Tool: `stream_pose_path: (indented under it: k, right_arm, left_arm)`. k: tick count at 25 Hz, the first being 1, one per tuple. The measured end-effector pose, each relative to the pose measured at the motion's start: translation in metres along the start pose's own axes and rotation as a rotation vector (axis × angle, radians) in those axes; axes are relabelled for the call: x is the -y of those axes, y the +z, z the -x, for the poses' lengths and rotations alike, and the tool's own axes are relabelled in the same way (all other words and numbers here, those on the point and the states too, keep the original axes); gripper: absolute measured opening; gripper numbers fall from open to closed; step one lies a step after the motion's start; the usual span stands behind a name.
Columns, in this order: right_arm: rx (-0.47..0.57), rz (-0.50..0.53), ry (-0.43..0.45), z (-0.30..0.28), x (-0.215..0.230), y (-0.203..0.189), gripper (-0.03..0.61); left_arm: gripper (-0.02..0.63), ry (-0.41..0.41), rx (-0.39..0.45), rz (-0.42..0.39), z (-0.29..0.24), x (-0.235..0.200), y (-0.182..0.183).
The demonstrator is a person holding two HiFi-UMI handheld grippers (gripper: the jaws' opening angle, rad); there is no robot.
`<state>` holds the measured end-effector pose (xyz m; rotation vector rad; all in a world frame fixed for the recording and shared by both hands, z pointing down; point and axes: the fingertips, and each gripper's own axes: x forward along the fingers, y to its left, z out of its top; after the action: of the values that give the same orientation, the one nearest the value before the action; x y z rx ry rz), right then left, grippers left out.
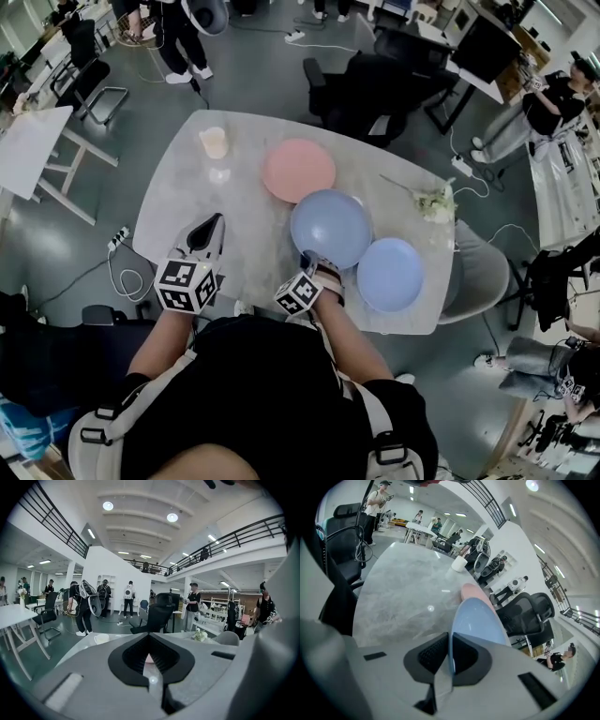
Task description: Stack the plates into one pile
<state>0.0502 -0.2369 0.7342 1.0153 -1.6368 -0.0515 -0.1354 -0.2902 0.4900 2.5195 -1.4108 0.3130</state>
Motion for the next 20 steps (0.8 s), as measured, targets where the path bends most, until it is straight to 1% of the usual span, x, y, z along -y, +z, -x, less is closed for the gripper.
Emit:
stream_pose_path:
  k: [4,9,14,20]
  right_arm:
    - [0.049,0.009,-0.061,0.012,0.024,0.021,0.026]
    - [0.110,0.071,-0.109,0.019,0.047,0.048,0.026]
    - [0.154,0.148,-0.115,0.010,0.058,0.076,0.026]
    - [0.195,0.240,-0.107,-0.018,0.065,0.114,0.026]
  left_arm:
    - [0.003,-0.005,0.004,-0.007,0.001,-0.002,0.003]
    - [0.003,0.004,0.011,-0.008,0.004,-0.006,0.004]
    - [0.003,0.040,0.015,-0.001,0.016,-0.019,0.000]
    - [0.003,0.120,0.017,0.026,0.036,-0.043,-0.006]
